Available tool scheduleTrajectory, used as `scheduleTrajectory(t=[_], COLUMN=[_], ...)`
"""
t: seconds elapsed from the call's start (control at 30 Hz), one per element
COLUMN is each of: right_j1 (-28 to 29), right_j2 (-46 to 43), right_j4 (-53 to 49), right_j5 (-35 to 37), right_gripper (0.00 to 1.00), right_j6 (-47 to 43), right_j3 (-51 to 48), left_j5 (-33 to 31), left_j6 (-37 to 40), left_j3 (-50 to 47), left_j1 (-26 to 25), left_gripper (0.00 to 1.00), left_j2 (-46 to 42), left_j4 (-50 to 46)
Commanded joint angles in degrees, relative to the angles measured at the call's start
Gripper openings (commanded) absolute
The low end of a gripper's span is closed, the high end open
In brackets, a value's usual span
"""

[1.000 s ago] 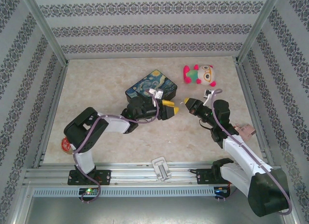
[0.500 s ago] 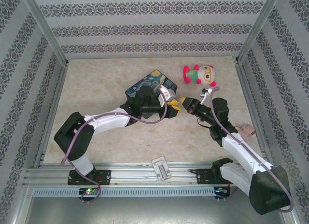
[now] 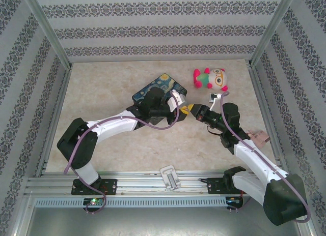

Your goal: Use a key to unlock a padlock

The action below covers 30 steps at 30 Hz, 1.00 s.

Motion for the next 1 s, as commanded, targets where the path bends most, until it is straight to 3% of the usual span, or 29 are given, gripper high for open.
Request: scheduleTrajectory(t=[0.0, 0.1, 0.3, 0.53, 0.63, 0.73, 0.97], right_j1=[0.8, 1.1, 1.1, 0.5, -1.7, -5.0, -8.5], right_j2=[0.5, 0.7, 0.1, 0.1, 0.5, 0.9, -0.1], right_j4=[-0.3, -0.5, -1.7, -4.8, -7.8, -13.9, -25.5], right_j5=[-1.0, -1.1, -1.0, -3.9, -9.4, -18.2, -32.6], right_gripper=[0.0, 0.0, 0.0, 0.0, 0.21, 0.34, 0.38], right_j6=[-1.5, -1.7, -2.0, -2.3, -2.7, -5.8, -15.3], right_j3=[2.3, 2.5, 2.5, 3.9, 5.8, 8.7, 13.8], left_j5=[-0.1, -0.4, -0.6, 2.0, 4.1, 5.4, 8.4], left_j6=[2.8, 3.4, 5.7, 12.2, 17.1, 22.1, 32.0], left_j3=[2.4, 3.4, 4.3, 4.9, 6.3, 8.2, 12.5], left_j1=[-0.3, -0.3, -0.4, -0.4, -0.4, -0.3, -0.3], left_gripper=[0.27, 0.13, 0.0, 0.0, 0.0, 0.0, 0.0], left_j2=[-0.3, 0.3, 0.1, -1.4, -2.2, -3.0, -4.0], left_j4=[-2.7, -3.9, -6.6, -11.5, -17.1, -24.3, -39.1])
